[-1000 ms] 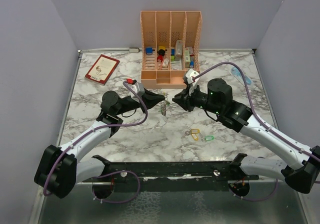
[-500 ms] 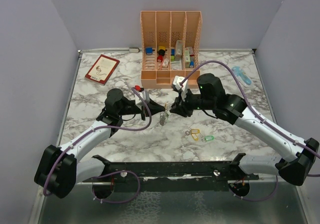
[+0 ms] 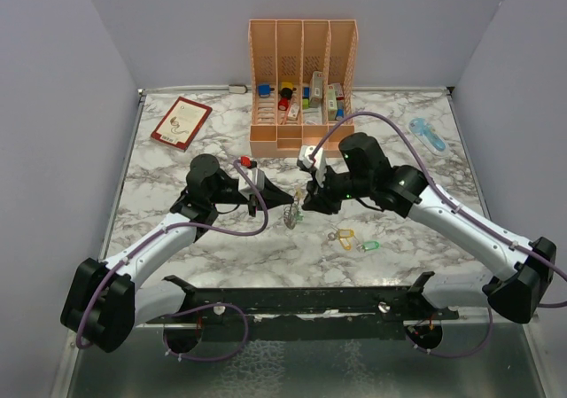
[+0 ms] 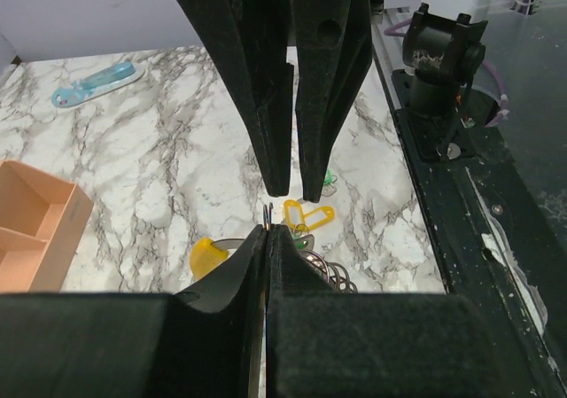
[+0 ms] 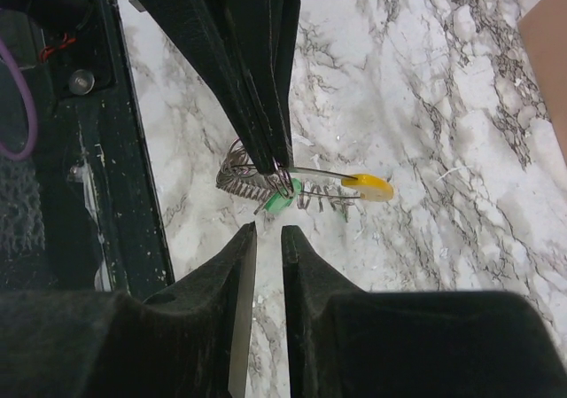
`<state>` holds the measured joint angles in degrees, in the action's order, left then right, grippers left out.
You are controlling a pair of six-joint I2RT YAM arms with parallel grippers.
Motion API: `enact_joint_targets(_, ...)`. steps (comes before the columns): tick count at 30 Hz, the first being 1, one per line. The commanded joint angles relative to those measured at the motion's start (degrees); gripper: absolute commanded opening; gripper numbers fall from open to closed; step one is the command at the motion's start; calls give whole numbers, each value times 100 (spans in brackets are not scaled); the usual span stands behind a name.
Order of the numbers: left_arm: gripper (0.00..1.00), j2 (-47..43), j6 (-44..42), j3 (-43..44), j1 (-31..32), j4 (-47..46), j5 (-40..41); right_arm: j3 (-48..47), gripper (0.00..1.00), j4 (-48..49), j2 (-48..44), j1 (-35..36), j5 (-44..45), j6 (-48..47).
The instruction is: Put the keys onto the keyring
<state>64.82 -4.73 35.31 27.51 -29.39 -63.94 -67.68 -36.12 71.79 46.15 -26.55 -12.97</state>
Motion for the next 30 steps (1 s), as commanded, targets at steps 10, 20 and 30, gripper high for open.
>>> enact_joint_targets(10,0,30,-142,204,18,-14,-237,-305,17,210,145,17,-215,-142)
enact_joint_targets(20,0,39,13,187,27,-159,-266,-330,14,413,238,15,-260,-166)
enact_joint_targets(30,0,65,29,196,27,-142,-294,-352,10,474,393,17,-360,-242)
